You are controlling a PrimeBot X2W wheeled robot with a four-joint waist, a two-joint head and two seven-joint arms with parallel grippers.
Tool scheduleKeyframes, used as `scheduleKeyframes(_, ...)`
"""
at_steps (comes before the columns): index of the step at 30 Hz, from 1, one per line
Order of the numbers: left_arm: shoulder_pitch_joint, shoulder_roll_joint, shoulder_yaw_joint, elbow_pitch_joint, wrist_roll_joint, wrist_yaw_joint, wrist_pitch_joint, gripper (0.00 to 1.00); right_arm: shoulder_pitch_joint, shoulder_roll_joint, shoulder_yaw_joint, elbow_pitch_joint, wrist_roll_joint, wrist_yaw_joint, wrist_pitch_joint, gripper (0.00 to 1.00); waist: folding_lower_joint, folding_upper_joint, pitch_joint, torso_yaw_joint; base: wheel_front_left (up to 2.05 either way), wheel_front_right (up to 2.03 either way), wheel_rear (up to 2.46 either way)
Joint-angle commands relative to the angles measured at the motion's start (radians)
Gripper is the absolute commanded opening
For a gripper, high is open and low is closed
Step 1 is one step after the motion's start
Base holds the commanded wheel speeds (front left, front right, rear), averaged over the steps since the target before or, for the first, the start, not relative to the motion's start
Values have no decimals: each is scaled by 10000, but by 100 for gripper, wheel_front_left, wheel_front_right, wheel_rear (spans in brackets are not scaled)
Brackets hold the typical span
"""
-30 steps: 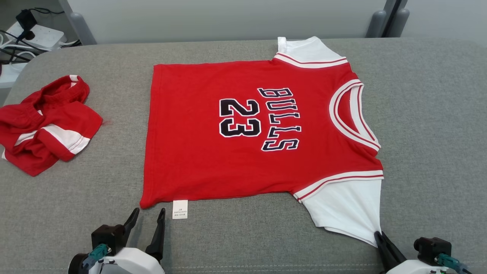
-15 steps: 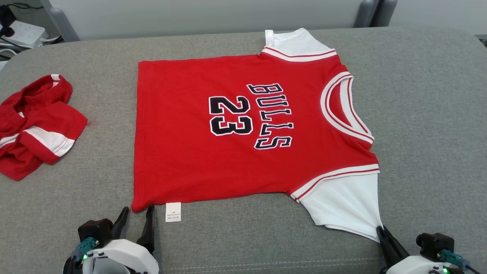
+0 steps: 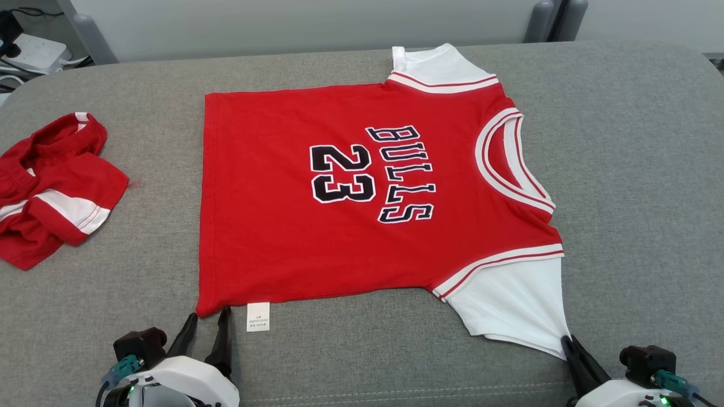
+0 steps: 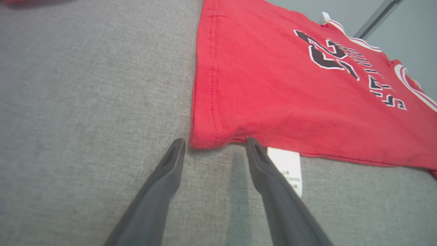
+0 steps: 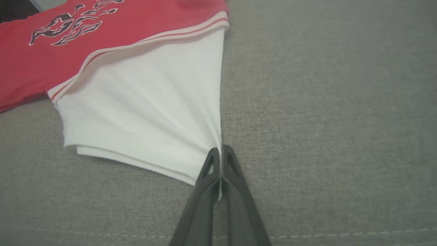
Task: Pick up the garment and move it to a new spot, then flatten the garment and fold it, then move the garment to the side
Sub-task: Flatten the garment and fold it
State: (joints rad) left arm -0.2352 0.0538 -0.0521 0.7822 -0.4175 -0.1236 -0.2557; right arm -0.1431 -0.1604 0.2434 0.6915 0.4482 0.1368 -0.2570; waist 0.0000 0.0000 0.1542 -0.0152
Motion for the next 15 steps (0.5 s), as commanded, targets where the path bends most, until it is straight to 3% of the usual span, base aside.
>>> scheduleKeyframes(1, -392, 283, 179, -143, -135, -71, -61, 92, -41, -269, 197, -74, -47, -61, -47, 0, 0, 0, 15, -8, 0, 0, 0)
scheduleKeyframes(3, -430, 354, 56, -117, -254, -71, -61, 100, -56, -264, 206, -93, -43, -61, -47, 0, 0, 0, 42, -23, 0, 0, 0)
scheduleKeyframes(10, -540, 331, -65, 106, -1260, -71, -61, 100, -153, -229, 243, -166, -56, -61, -47, 0, 0, 0, 120, -140, 0, 0, 0)
scheduleKeyframes(13, -538, 340, -356, 192, -1660, -71, -61, 96, -137, -218, 222, -175, -55, -61, -47, 0, 0, 0, 115, -133, 0, 0, 0)
scheduleKeyframes(15, -550, 371, -487, 189, -1928, -71, -61, 86, -128, -209, 215, -190, -52, -61, -47, 0, 0, 0, 123, -118, 0, 0, 0)
